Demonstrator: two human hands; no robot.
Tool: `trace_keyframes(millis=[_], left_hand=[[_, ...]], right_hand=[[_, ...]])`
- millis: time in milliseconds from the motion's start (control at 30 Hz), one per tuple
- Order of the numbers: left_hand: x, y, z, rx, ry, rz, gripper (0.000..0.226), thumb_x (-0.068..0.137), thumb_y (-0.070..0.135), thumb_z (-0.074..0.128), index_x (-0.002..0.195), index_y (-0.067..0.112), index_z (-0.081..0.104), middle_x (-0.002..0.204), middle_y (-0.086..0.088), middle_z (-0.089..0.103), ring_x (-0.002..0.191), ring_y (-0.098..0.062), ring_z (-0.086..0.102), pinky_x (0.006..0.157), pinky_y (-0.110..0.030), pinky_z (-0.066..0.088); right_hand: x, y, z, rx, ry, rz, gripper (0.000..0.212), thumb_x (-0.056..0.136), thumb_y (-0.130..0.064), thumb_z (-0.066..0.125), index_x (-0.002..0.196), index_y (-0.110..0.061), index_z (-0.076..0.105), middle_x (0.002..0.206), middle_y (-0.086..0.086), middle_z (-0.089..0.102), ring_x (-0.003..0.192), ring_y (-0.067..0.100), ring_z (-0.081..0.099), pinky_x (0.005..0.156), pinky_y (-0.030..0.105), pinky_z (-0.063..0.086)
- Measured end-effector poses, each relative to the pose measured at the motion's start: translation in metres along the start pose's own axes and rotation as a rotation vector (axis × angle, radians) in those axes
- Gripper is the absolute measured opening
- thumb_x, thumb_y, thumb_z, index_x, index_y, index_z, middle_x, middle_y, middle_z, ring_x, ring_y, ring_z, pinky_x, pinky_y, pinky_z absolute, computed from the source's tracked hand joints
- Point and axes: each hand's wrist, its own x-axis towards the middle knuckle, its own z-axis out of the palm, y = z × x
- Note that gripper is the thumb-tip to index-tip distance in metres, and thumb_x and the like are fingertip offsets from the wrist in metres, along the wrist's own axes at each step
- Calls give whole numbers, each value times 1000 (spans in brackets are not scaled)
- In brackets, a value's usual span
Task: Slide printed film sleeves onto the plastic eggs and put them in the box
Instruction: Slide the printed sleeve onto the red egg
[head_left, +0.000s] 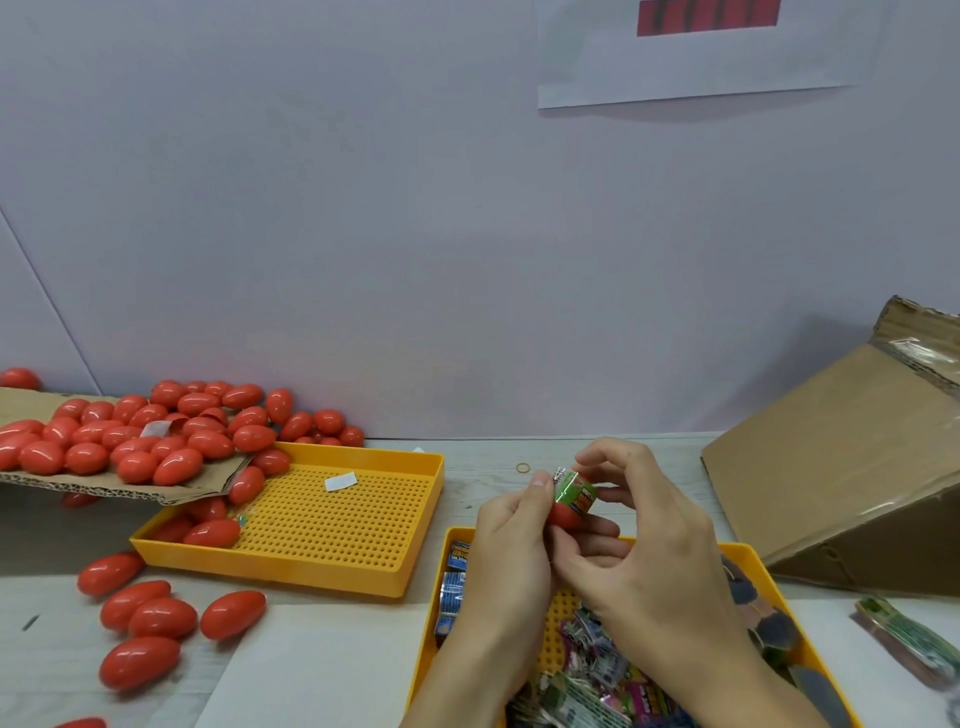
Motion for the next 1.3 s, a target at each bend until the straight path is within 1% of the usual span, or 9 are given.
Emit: trace_keyframes(millis=[133,300,467,633,733,933,1033,1133,1300], left_hand=[[1,-2,1,-11,10,7,45,106,24,42,88,-6,71,78,-27,68,69,-35,68,68,-38,60],[2,-3,-3,23,10,37,47,106,22,41,78,10,77,69,-15,68,60,-25,65,59,-31,55],[2,-3,-4,128,13,55,41,104,26,45,81,13,76,70,-16,67,59,-25,64,59,-32,52],[-1,0,-5,294,2,143,29,98,24,57,88,2,72,66,-11,65,58,-21,66,55,-27,52],[-2,5,-5,192,-7,52,39,100,25,53,77,-2,70,64,-16,65,58,-25,64,55,-29,52],[-4,11,1,-175,-25,-129,35,101,25,49,101,-7,63,69,-18,61,54,-26,61,53,-29,55],[-5,12,0,-249,-26,-157,39,97,29,50,102,-7,64,70,-22,61,56,-31,63,55,-32,57],[-4,9,-2,-174,-42,-126,35,86,34,61,88,1,74,72,-23,64,61,-32,67,57,-33,58],[-2,5,-4,-26,-67,-85,35,80,33,68,90,0,69,74,-22,62,66,-27,65,61,-34,58]], right_hand=[[2,2,-2,-2,-13,37,63,70,-14,85,110,-46,47,104,-26,59,107,-4,56,78,-2,42],[1,0,-1,31,-55,39,66,70,-8,84,111,-45,47,103,-21,61,108,-8,55,75,-4,41],[0,2,-1,-8,-62,53,66,71,-15,83,113,-49,44,103,-26,60,108,-7,55,80,-1,40],[0,1,-2,-30,-67,35,64,74,-21,81,115,-52,43,104,-26,60,106,-5,57,85,4,43],[0,1,-3,18,-41,60,66,74,-19,81,117,-53,44,108,-27,61,108,-3,59,88,10,46],[2,-1,-4,56,-39,42,62,76,-14,80,119,-45,49,112,-25,62,113,-1,59,93,19,48],[1,0,-3,122,-61,98,59,78,-18,81,118,-49,49,115,-27,62,111,-4,59,85,12,50],[1,2,-2,113,-59,103,62,80,-9,79,117,-49,51,112,-25,64,111,-10,56,77,0,44],[1,3,-2,70,-54,70,64,79,7,73,116,-42,54,109,-24,65,108,-9,59,84,3,44]])
